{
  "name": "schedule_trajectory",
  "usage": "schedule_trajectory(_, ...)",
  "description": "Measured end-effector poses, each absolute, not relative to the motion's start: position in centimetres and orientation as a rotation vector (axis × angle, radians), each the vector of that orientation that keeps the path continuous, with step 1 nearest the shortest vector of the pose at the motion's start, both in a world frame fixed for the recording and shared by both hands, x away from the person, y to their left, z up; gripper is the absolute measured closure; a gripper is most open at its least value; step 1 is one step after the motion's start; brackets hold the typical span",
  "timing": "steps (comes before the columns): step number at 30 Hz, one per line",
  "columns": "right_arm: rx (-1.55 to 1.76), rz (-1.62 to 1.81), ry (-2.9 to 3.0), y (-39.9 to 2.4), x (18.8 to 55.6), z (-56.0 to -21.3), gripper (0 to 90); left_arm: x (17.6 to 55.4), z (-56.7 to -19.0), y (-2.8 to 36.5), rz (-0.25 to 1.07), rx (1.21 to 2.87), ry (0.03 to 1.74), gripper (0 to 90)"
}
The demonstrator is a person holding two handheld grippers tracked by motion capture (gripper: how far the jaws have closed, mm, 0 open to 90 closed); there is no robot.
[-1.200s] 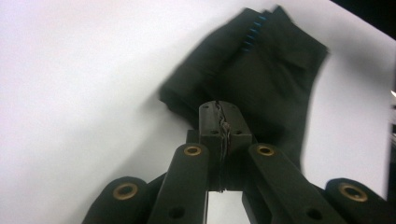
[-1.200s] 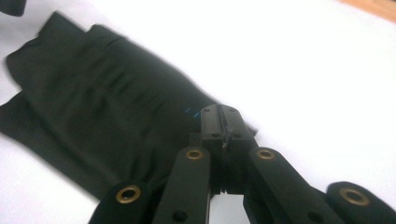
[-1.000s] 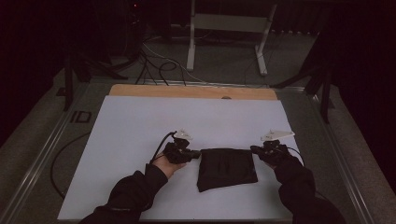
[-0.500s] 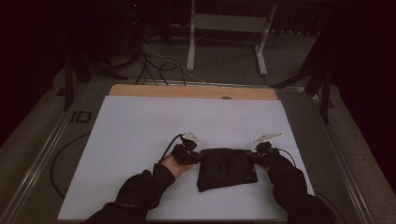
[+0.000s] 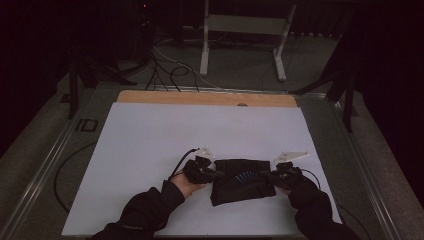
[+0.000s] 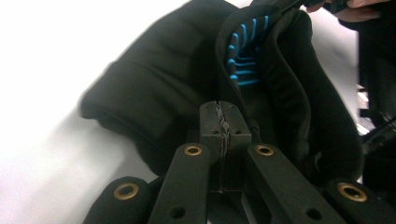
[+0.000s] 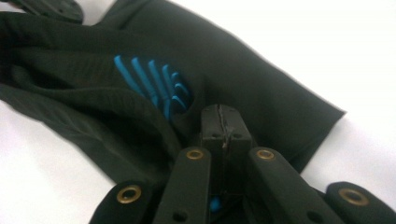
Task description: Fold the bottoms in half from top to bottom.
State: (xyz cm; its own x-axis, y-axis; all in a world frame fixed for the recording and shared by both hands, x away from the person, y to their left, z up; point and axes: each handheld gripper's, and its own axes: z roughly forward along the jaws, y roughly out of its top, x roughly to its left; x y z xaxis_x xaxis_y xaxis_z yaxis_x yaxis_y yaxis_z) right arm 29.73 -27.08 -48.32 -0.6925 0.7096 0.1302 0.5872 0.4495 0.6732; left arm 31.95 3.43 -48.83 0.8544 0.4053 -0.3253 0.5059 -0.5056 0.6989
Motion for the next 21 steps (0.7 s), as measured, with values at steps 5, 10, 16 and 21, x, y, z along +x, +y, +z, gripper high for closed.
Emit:
schedule_trajectory(5,1.073,1.098,2.569,-26.5,26.7,-47.8,90.0,29.8,-48.8,3.3,-0.207,2.197,0.563,89.6)
schedule_trajectory(10,1.079,1.114,2.555,-26.9,25.1,-47.4,90.0,28.2,-49.1,2.9,-0.226,2.230,0.498,89.5)
schedule_trajectory(16,1.078,1.150,2.563,-26.8,24.6,-47.5,90.0,27.9,-49.2,2.4,-0.223,2.232,0.478,89.4)
schedule_trajectory(21,1.057,1.132,2.603,-26.3,24.1,-48.1,90.0,27.4,-49.5,2.3,-0.232,2.247,0.463,89.3)
